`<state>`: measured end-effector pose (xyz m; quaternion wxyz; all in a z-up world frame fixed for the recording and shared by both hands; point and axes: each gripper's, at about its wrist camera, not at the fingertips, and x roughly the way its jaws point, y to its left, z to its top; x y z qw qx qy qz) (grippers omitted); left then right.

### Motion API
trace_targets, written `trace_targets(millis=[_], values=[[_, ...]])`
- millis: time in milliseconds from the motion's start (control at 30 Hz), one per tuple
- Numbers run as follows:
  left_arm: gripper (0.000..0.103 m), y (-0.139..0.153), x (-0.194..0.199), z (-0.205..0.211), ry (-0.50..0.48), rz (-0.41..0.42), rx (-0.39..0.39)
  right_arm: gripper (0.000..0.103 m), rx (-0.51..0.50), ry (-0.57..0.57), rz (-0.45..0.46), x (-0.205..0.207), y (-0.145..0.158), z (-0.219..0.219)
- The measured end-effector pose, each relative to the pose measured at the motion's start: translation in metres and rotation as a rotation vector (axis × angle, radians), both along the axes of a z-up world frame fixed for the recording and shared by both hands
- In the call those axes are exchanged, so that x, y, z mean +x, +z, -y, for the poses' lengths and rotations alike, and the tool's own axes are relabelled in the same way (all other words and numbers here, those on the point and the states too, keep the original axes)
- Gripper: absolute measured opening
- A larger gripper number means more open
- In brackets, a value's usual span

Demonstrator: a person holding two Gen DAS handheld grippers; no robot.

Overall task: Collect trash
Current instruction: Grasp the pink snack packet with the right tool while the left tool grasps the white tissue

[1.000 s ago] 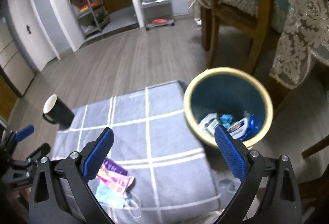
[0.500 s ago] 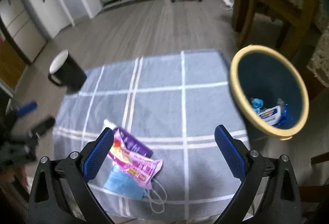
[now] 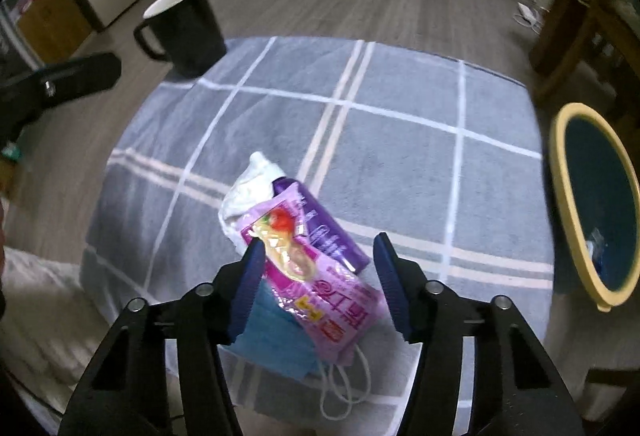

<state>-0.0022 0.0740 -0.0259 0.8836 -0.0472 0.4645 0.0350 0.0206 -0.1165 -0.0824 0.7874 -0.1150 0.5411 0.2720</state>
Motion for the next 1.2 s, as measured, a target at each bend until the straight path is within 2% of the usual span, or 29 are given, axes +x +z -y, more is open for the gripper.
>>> trace_targets(millis=[67,233,300,400,467,600,800,967,1067,1200], values=[[0.097,-0.001,0.001,-0.001,0.003,-0.003,-0.005,0.052,-0.006,0.002,-0.009,0.002,-0.004,-0.001],[0.097,-0.004,0.003,0.000,-0.001,-0.013,-0.002,0.032,-0.031,0.010,-0.021,0.005,-0.012,-0.003],[0.097,-0.005,0.004,0.003,-0.009,-0.014,0.005,0.019,-0.027,0.016,-0.031,0.006,-0.013,-0.003],[0.097,-0.006,0.005,0.008,-0.022,-0.019,0.014,0.011,0.013,0.021,-0.033,0.007,-0.007,-0.001],[0.097,-0.007,0.006,0.010,-0.028,-0.024,0.015,0.011,0.031,0.002,-0.023,0.009,-0.003,0.003],[0.097,-0.015,0.008,0.019,-0.057,-0.044,0.027,0.009,0.052,-0.107,0.009,0.020,0.008,0.022],[0.097,-0.044,0.014,0.041,-0.137,-0.110,0.066,0.009,0.058,-0.272,0.056,0.035,0.019,0.049],[0.093,-0.069,0.017,0.056,-0.180,-0.168,0.072,0.009,0.068,-0.304,0.059,0.040,0.021,0.059],[0.084,-0.082,0.018,0.069,-0.233,-0.210,0.078,0.009,0.060,-0.303,0.062,0.041,0.020,0.061],[0.062,-0.096,0.020,0.082,-0.286,-0.257,0.076,0.009,0.069,-0.308,0.053,0.042,0.018,0.063]])
